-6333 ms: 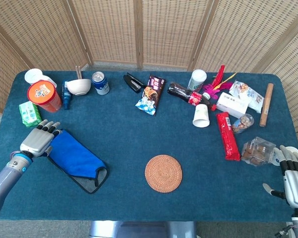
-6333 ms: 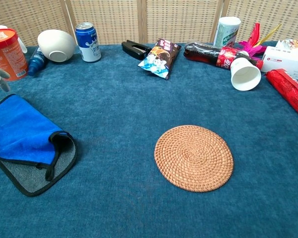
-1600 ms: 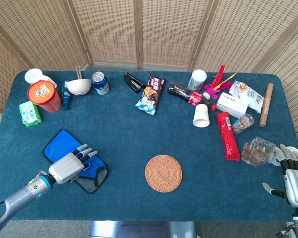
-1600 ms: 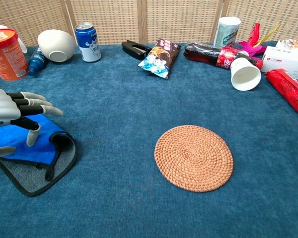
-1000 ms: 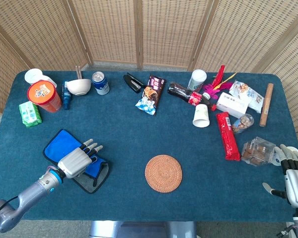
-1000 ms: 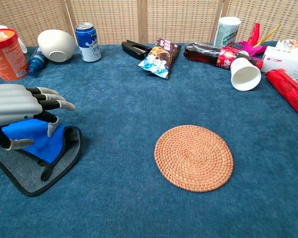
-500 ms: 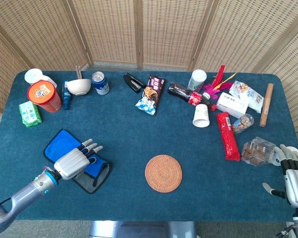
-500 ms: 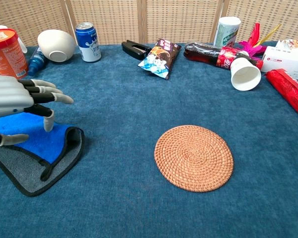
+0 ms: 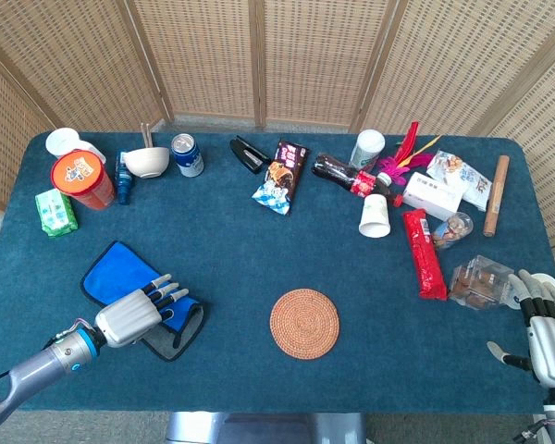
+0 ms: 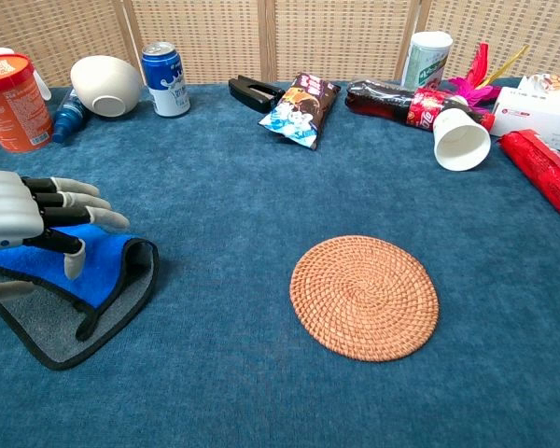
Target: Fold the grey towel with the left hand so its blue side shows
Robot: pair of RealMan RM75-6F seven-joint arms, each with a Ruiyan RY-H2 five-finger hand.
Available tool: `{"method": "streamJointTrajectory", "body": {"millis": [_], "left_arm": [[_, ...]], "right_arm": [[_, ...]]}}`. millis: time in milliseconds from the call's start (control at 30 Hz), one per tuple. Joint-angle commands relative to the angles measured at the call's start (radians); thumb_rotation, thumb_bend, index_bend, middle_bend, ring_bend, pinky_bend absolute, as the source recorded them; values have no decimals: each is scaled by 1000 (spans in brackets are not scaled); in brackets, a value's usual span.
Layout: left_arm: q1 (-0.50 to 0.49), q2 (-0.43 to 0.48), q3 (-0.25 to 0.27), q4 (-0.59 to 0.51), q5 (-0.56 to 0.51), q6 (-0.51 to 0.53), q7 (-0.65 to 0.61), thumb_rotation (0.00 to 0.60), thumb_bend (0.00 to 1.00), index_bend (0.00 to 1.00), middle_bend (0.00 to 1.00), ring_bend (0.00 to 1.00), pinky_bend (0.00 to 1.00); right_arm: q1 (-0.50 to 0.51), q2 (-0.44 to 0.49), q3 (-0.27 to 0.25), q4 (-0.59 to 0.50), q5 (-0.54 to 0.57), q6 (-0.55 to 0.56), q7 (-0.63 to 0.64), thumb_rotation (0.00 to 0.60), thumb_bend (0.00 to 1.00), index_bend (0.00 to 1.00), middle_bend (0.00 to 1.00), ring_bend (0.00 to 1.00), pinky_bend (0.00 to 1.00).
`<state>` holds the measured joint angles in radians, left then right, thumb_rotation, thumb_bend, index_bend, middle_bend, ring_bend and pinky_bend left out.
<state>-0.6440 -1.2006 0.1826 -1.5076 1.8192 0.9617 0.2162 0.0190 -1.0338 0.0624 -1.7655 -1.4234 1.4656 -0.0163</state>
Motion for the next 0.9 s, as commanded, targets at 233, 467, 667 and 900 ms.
{"method": "streamJointTrajectory", "body": {"millis": [233, 467, 667, 900], "left_arm": [[-13, -29, -11, 0, 19, -6, 58, 600, 473, 307, 0, 0, 48], [-29, -43, 1, 39, 68, 23, 23, 600, 472, 263, 0, 0, 55], [-37, -44, 20, 93, 113, 66, -25, 600, 446, 250, 0, 0, 69], [-35, -71, 49, 154, 158, 99, -52, 600, 440, 253, 0, 0, 88]], "right_arm": [[1, 3, 1, 1, 3, -4, 9, 600, 0, 0, 0, 0, 0], [2, 6, 0, -1, 3, -7, 16, 600, 0, 0, 0, 0, 0], [4, 9, -1, -2, 3, -14, 23, 600, 0, 0, 0, 0, 0], [6, 10, -4, -5, 3, -21, 27, 600, 0, 0, 0, 0, 0]]}}
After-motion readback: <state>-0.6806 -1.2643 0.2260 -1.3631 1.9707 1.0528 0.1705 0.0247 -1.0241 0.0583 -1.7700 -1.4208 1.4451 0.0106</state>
